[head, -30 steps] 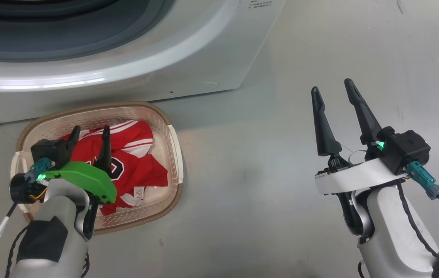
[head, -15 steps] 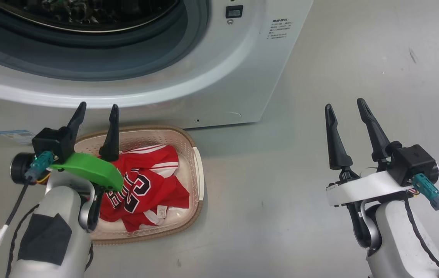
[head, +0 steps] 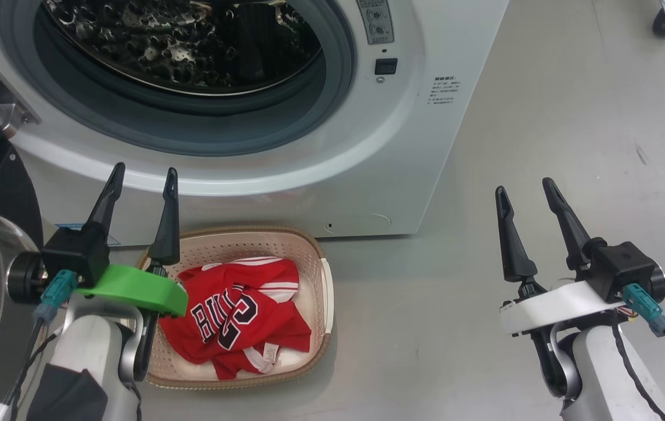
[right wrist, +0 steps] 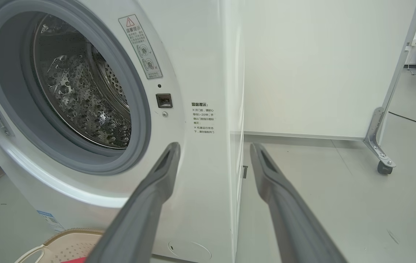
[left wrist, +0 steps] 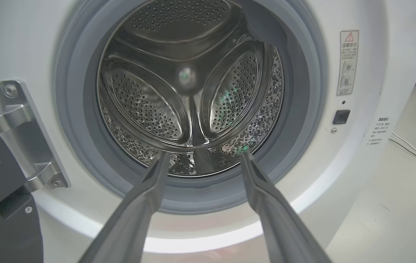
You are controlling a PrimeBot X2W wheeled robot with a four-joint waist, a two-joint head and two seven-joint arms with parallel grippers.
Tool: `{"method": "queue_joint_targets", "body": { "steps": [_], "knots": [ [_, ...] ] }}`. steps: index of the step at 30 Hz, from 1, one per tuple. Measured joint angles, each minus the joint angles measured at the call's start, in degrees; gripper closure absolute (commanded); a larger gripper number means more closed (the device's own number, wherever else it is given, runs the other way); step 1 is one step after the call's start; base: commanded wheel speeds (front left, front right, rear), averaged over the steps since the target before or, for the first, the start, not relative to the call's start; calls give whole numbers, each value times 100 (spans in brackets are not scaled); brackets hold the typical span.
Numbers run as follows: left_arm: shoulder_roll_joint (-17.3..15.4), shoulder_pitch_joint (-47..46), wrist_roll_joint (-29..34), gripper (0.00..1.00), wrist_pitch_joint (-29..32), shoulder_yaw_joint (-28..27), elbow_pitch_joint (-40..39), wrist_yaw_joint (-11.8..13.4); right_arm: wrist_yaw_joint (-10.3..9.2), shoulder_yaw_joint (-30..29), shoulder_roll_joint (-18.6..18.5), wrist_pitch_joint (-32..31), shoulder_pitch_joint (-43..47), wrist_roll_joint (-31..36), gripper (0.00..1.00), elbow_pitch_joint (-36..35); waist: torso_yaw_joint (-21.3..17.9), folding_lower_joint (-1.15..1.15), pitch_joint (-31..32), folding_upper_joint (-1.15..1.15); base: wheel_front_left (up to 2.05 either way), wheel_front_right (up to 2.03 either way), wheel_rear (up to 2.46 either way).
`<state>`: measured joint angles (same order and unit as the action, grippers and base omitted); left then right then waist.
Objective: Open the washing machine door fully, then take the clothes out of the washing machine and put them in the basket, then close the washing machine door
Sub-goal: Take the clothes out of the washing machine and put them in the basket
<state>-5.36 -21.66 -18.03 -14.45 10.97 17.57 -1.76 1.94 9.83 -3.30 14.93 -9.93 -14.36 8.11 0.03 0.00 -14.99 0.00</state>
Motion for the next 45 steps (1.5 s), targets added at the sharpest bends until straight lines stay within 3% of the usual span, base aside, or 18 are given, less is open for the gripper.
{"method": "queue_joint_targets", "body": {
  "steps": [21, 45],
  "knots": [
    [-113, 1931, 16, 0, 12, 32, -840, 208, -4, -40, 44, 0, 907, 58, 0, 64, 82, 0, 975, 0, 0, 0, 0],
    [-180, 2614, 49, 0, 275, 89, -1634, 420, -15, -44, 59, 0, 1224, 76, 0, -129, -7, 0, 1096, 0, 0, 0, 0]
  ]
}}
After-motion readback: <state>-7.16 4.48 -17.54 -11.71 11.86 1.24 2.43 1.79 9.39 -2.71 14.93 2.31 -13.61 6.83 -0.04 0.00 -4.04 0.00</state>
